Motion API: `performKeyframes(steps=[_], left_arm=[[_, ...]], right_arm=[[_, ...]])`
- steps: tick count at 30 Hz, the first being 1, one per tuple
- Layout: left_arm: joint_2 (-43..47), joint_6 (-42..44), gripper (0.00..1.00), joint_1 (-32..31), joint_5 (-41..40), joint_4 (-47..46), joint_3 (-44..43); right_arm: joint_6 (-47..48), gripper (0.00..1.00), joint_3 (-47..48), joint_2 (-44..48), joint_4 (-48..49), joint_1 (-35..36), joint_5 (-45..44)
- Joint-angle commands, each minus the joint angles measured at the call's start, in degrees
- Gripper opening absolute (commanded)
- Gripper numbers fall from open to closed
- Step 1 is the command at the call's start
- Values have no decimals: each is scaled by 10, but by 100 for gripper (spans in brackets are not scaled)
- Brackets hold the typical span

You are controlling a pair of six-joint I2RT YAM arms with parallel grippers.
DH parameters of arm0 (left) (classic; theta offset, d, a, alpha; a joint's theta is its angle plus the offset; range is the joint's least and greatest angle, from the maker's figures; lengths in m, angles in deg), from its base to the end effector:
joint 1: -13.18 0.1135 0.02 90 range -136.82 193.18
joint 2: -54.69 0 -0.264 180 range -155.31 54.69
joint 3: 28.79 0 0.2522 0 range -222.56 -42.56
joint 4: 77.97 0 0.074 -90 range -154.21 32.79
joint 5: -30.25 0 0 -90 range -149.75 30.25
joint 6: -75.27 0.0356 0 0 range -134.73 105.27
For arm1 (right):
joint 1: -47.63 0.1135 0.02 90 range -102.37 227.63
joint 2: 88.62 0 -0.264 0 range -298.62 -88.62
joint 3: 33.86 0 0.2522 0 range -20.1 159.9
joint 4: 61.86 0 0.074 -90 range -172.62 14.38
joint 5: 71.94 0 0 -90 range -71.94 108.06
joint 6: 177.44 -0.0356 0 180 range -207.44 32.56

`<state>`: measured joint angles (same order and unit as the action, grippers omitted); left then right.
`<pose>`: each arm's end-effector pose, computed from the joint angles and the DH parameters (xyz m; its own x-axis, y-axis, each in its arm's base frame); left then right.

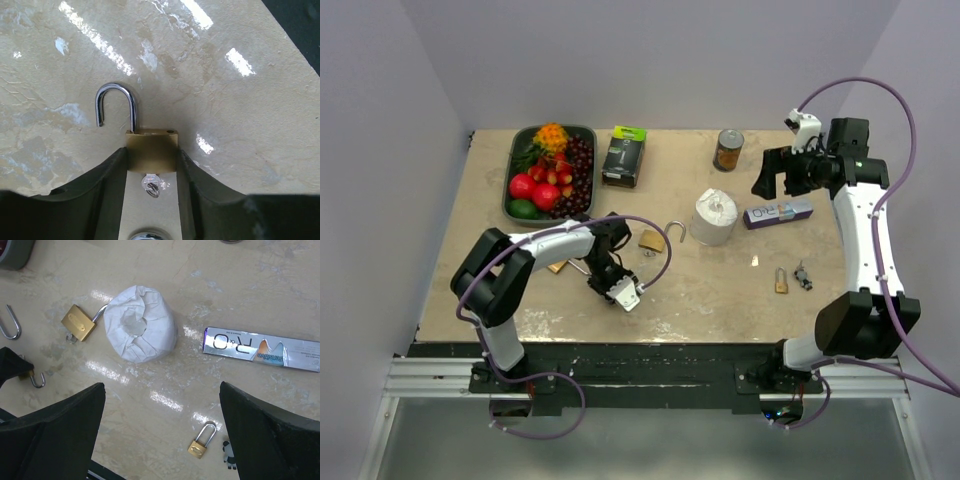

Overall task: Lock with the key
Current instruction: Pick up the lock from the center of the board.

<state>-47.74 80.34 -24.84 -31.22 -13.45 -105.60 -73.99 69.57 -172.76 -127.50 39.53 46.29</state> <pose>0.2290 -0.2006 0.1570 0.6077 0.6357 -0.4760 0.7370 -0.6748 0.0398 0.3032 -0.0261 0.3832 -0.6504 -0.1144 -0.7509 -0.3603 0.9168 0.1723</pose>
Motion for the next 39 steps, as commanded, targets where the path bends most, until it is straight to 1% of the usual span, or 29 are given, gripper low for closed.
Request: performKeyframes(steps=[1,2,4,5,7,8,9,10,11,13,14,15,16,17,18,19,20,22,23,25,26,27,28,29,30,32,33,37,39], left_arm=[[0,-2,40,-5,29,-28,14],[1,-6,33,-5,38,-32,13],[9,-33,24,-3,49,-37,0],[10,-63,15,-1,66,-37,-8],[15,-100,6,14,92,-35,-35],[18,-146,0,23,127,-37,-43],[28,-181,0,32,142,-50,-50],[37,-222,0,56,157,-68,-57],[46,-305,0,68,195,-108,-59],[79,-401,0,105,229,-162,-53],[93,-507,0,114,245,-234,-46],[126,-561,0,120,246,-277,-38],[143,-614,0,128,240,-323,-13],[164,-712,0,129,220,-416,1],[202,-754,0,129,210,-461,17],[221,-795,0,130,198,-503,47],[238,-874,0,129,172,-594,62],[278,-946,0,129,141,-661,94],[287,-1009,0,129,104,-688,100],[313,-1066,0,129,63,-719,117],[319,-1102,0,129,18,-730,121],[329,-1118,0,129,-2,-736,122],[333,-1135,0,128,-21,-740,127],[337,-1161,0,127,-52,-743,127],[341,-1172,0,124,-68,-744,127],[348,-1188,0,112,-106,-743,130],[352,-1189,0,106,-116,-744,131],[370,-1177,0,67,-167,-758,145],[378,-1161,0,50,-184,-757,150]], right_arm=[[0,98,10,11,2,-2,24],[0,98,10,11,5,-2,24],[1,98,12,12,5,-2,26],[1,98,13,13,6,-2,27],[-6,98,12,17,12,-2,30],[-11,98,10,20,23,-2,29],[-18,97,4,23,31,-2,27],[-38,97,-1,34,50,-2,27],[-51,96,-9,44,69,-2,30],[-93,96,-50,79,112,-2,46],[-107,95,-67,91,169,-3,56],[-126,94,-102,101,198,-1,69],[-171,93,-117,111,223,-1,92],[-192,92,-130,122,265,2,103],[-211,91,-149,126,283,12,113],[-236,90,-154,128,296,23,118],[-243,88,-157,129,310,37,110],[-258,88,-162,129,332,87,106],[-265,88,-164,129,344,108,110],[-299,89,-174,129,388,152,113],[-311,89,-178,129,404,167,108],[-324,89,-184,128,419,197,94],[-350,89,-186,126,447,211,90],[-356,88,-186,122,454,225,83],[-357,88,-174,110,454,257,63],[-357,87,-164,97,463,297,46],[-361,86,-152,83,468,306,37],[-395,77,-114,36,479,338,21],[-402,75,-98,27,481,356,16]])
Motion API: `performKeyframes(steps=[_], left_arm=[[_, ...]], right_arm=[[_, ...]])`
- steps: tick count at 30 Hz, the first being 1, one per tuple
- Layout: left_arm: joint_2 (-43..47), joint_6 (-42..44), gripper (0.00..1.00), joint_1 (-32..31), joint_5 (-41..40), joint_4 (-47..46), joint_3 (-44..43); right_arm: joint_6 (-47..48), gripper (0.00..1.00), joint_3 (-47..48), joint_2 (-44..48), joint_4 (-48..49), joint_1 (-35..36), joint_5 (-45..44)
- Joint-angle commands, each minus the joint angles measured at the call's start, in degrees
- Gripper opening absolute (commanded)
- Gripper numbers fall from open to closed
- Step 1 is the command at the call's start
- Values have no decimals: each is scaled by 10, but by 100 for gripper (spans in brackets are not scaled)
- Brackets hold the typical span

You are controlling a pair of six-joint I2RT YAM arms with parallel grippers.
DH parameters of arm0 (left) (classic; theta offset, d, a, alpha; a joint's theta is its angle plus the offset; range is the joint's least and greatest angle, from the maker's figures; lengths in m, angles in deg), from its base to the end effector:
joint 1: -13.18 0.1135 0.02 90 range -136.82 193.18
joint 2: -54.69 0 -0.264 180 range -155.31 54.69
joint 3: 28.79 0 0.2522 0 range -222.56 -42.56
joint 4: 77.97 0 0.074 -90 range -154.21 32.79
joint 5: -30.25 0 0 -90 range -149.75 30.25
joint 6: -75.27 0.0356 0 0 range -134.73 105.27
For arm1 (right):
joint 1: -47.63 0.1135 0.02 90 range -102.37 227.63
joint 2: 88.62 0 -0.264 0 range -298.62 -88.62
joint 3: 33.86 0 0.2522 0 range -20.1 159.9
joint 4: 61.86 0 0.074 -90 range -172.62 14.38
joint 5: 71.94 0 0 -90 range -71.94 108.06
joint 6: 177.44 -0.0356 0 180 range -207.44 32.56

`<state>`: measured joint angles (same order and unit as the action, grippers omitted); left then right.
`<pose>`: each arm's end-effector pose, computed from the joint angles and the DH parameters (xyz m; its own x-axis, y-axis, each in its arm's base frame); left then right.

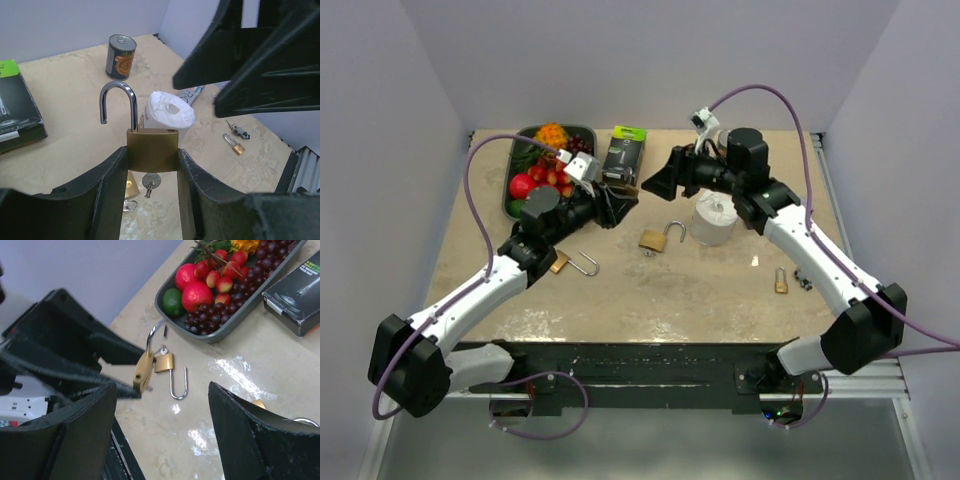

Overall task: Lock with the key
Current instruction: Pick up the lock from the center of the board, then lock the lock.

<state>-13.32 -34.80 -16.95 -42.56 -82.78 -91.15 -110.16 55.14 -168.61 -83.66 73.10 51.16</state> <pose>0.2370 -0.1497 0.3319 -0.2642 -0.2257 -0.9377 0.6861 0.6393 -0.3472 0.2846 0.1571 0.3900 -0.5092 0.1158 -0.8528 -0.6986 0.5231 0.4882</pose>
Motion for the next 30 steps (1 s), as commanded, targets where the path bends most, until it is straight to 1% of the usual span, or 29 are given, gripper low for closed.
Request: performKeyframes(steps=[1,5,11,15,18,20,24,27,29,30], left_arm=[[37,-4,0,-32,-81,-67,7],[45,1,0,-37,-102,-69,10],[47,17,0,-42,-123,-74,11],[50,19,0,-43,-123,-84,15],[51,26,0,-48,-131,-87,13],[52,34,0,-51,-129,-95,16],[58,56,0,-57,-129,-112,25],[61,77,0,-59,-131,-125,32],[63,93,0,-60,-130,-131,36],[64,99,0,-62,-131,-138,40]], right_arm=[[-41,74,50,-23,43,26,-37],[-31,69,59,-31,34,62,-59],[-25,65,42,-26,25,81,-62],[-17,56,36,-32,27,92,-66],[-10,46,34,-41,19,99,-74],[-9,43,31,-43,14,100,-78],[1,39,28,-49,-4,102,-67],[11,35,25,-54,-28,103,-37],[14,34,25,-59,-40,103,-16],[17,28,25,-61,-49,102,-11]])
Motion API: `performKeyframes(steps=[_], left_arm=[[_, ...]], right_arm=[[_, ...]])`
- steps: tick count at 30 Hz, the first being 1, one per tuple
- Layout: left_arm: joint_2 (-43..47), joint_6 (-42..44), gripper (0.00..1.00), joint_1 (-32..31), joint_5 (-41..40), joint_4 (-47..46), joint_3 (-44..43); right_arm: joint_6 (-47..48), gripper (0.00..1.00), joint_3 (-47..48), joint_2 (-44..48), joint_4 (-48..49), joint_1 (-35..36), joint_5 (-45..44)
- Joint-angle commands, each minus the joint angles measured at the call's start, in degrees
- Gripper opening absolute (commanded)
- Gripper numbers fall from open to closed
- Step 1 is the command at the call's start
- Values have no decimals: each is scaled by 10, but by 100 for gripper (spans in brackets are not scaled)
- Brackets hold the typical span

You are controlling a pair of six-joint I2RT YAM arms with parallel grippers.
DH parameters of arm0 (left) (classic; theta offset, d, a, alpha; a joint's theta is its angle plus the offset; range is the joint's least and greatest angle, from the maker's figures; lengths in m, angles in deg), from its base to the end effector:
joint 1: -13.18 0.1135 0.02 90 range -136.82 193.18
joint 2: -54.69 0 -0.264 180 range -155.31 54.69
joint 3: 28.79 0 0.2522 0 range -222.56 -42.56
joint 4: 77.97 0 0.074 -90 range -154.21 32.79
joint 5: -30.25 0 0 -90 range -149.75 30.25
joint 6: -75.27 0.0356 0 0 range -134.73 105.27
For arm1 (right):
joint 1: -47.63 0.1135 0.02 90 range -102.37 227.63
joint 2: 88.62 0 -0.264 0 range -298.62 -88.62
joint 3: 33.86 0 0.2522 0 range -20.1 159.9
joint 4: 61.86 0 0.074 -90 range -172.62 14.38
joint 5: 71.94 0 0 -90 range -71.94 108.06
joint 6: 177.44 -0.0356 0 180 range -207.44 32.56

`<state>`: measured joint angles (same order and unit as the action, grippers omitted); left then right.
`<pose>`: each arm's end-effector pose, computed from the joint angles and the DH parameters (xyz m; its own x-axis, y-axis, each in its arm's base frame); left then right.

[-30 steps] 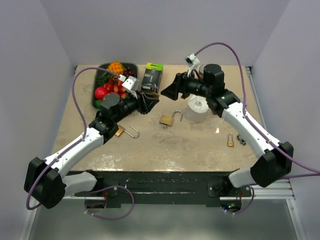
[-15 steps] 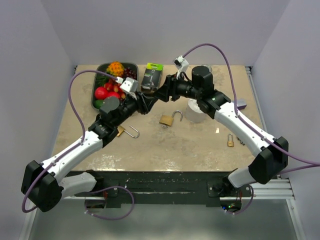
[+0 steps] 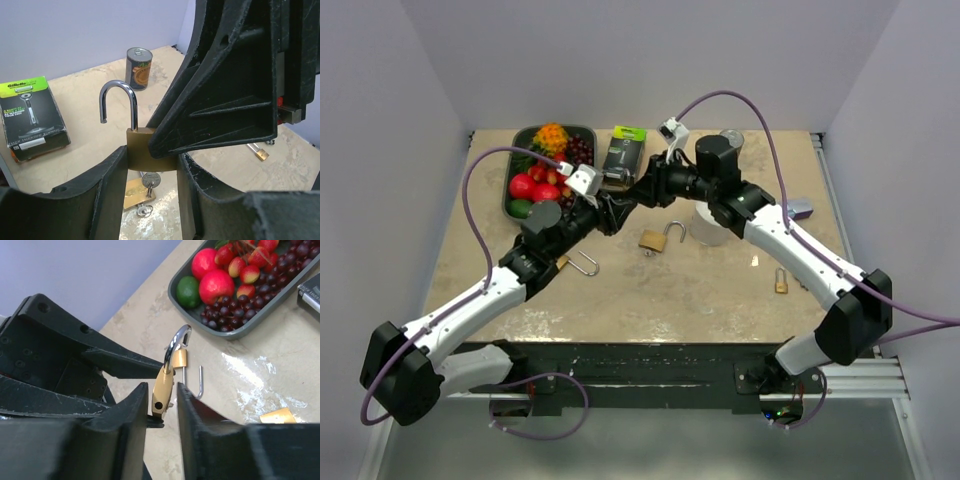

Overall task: Lock with the key
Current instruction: Lock the lock.

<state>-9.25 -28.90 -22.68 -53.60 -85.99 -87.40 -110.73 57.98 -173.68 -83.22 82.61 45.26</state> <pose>0.2121 -0.1580 0.3324 -0.1269 -0.2086 -0.9697 0.6581 0.7138 -0.2397 0.2774 0.2140 0.3797 -0.5344 0.0553 -0.8434 -0.7197 0.4935 0.4883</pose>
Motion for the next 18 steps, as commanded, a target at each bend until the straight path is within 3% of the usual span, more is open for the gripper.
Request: performKeyframes(steps=[1,2,5,6,8,9,12,18], left_arm=[[24,50,0,-6,-22,-109,4],[25,56,0,-8,-22,-113,6],[25,69,0,-11,-24,-115,9],[26,70,0,-11,-25,-107,8],[32,74,16,-11,-18,-87,5],[37,78,35,-10,12,-58,3],[68,119,52,-9,94,14,3],[128,224,73,3,180,201,-12]], right_arm=[[25,26,-1,-10,-55,7,51],[25,24,0,-13,-57,7,54],[36,0,15,-20,-69,7,55],[45,0,21,-20,-74,6,52],[61,0,41,-22,-88,6,45],[79,0,49,-23,-107,4,34],[93,0,67,-23,-130,-15,40],[183,0,89,-20,-208,-49,94]])
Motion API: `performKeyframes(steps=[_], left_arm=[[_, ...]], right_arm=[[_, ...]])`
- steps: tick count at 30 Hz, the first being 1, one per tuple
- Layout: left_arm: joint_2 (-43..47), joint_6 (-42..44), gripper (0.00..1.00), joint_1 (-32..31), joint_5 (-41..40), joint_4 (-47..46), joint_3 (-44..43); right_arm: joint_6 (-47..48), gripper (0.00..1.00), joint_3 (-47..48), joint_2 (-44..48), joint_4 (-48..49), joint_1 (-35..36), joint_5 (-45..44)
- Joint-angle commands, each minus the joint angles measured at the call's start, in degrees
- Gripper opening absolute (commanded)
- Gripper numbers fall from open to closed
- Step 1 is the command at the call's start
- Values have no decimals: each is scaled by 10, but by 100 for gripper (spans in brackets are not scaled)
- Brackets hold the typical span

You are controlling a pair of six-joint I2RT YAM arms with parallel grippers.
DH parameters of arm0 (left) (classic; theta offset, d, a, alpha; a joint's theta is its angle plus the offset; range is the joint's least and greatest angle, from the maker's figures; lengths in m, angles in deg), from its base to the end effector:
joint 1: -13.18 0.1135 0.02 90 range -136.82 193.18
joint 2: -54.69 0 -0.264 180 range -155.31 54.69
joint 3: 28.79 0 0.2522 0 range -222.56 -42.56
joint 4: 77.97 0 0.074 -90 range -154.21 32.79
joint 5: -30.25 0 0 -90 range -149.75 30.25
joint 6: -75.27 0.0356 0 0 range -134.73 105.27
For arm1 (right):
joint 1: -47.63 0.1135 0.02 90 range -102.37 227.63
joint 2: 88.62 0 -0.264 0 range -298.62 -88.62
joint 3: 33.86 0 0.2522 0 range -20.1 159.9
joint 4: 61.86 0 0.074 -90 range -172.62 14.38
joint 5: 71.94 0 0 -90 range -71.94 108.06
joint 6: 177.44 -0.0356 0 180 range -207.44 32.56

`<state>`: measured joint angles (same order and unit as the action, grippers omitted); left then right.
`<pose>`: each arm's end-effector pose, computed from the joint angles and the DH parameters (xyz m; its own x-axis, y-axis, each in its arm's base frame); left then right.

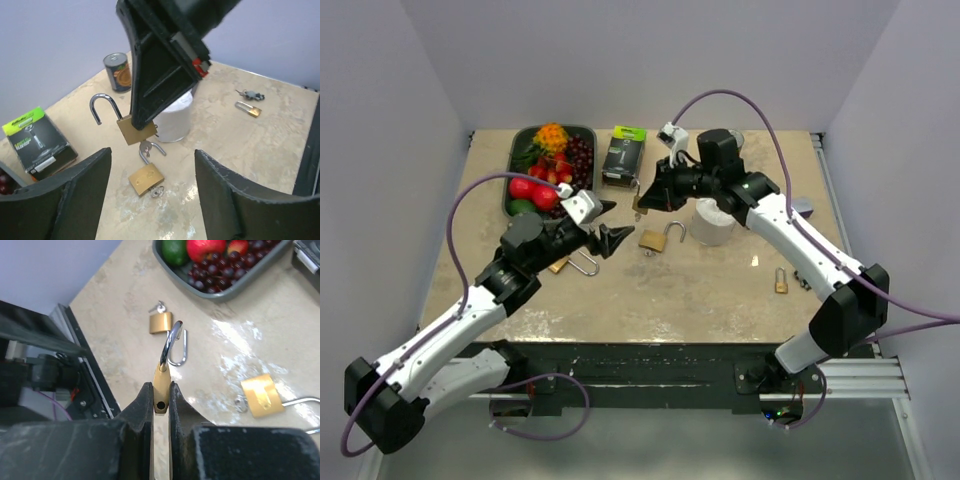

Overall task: Lock with the key
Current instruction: Lock the lock.

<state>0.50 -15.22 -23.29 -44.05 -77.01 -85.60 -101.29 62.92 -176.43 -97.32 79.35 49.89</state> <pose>0.1758 -0.1419 0.3423 0.0165 -0.0225 -0.9996 0.7899 0.6132 -0.0007 0.2898 0.2012 0.3701 -0.5714 -0.1141 -0.8127 -0.7327 0.5169 0.4427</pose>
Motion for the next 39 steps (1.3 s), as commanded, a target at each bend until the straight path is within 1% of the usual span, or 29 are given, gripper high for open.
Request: performKeyframes(steps=[1,2,3,4,5,6,7,8,9,11,13,16,17,18,20,21,23,27,34,37,39], left_arm=[[32,98,75,9,84,127,-37],[30,107,76,10,84,171,-64],[24,123,75,13,97,232,-81],[14,157,74,19,118,258,-95],[10,182,74,45,153,282,-119],[8,207,74,65,247,324,-129],[5,250,74,85,293,339,-137],[1,261,74,115,329,348,-149],[-5,267,73,121,365,362,-157],[-33,270,69,128,385,374,-184],[-62,271,68,131,420,391,-200],[-72,284,68,133,474,390,-211],[-69,284,68,133,483,378,-198],[-65,264,67,133,488,338,-187],[-51,235,63,133,483,288,-152],[-48,217,62,133,477,255,-144],[-49,214,59,133,474,247,-135],[-64,211,58,132,479,244,-131],[-76,192,56,122,491,210,-117],[-75,202,52,103,476,215,-109],[-76,201,47,94,474,211,-105]], right_arm=[[107,0,46,11,-81,-17,64],[143,0,50,10,-93,-17,80],[174,0,55,8,-126,-17,91],[199,0,67,3,-147,-17,98],[221,0,73,-1,-166,-17,120],[260,0,79,-3,-202,-17,127],[282,0,92,-7,-222,-16,132],[320,0,100,-15,-241,-15,145],[342,0,108,-19,-284,-16,149],[395,0,133,-31,-324,-14,160],[420,0,152,-39,-371,-11,164],[462,0,170,-50,-424,-3,169],[473,0,173,-51,-432,1,169],[476,0,171,-48,-439,4,169],[479,0,166,-43,-440,10,166],[479,0,164,-37,-440,12,164],[484,0,159,-32,-442,18,158],[488,0,156,-21,-441,39,144],[477,0,160,-14,-426,75,126],[468,0,161,-13,-419,84,115],[457,0,161,-11,-408,86,112]])
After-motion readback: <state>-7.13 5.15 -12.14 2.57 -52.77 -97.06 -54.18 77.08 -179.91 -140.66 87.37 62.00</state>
